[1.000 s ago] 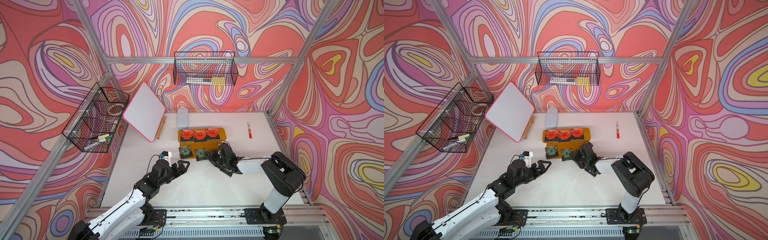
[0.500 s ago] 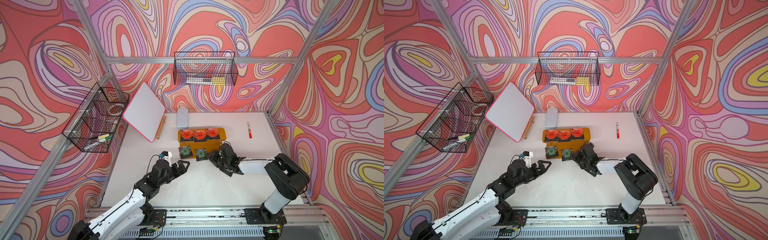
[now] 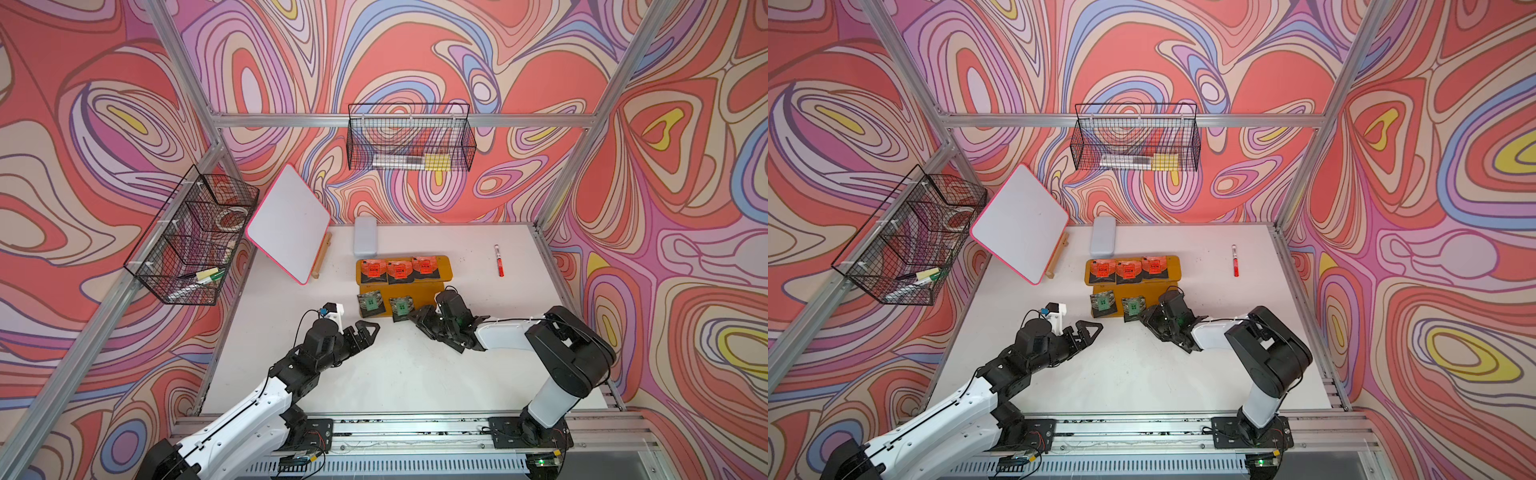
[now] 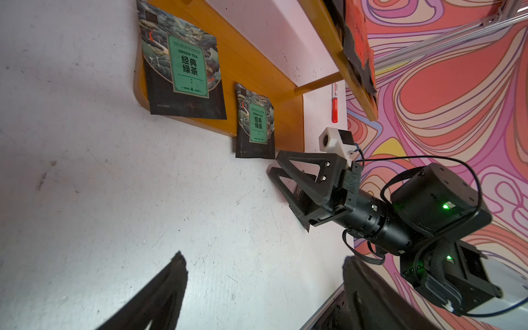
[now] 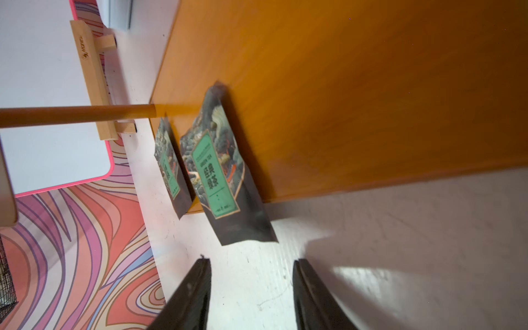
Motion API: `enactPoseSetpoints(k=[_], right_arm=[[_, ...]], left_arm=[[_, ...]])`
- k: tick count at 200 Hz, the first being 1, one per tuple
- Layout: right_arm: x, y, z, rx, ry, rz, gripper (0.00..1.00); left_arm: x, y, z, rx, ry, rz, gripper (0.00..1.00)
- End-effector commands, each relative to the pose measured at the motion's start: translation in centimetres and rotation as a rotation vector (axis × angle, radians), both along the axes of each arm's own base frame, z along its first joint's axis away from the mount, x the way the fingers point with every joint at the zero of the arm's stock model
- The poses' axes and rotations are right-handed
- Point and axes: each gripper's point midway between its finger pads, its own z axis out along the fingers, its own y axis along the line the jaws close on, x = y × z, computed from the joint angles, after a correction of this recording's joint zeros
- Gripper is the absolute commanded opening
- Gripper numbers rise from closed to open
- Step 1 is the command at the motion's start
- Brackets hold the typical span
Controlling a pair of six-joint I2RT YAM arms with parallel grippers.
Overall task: Place the tea bags on the shelf by color
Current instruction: Place the tea bag on the shelf.
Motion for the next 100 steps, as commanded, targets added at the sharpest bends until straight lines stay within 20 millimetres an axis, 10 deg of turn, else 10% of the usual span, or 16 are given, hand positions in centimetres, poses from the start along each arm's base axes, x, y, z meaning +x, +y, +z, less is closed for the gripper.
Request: enactPoseSetpoints(k=[1,100], right_arm=[[0.2,0.9,-0.2,0.01,-0.005,0.017,0.48],[2.1,2.5,-1.2,0.023,-0.014,0.019,0.48]], left_arm=[[0.1,0.3,0.3,0.02,-0.019,0.005,0.89],[-0.1,0.4,0.0,0.024,-0.01,-0.001,0.89]])
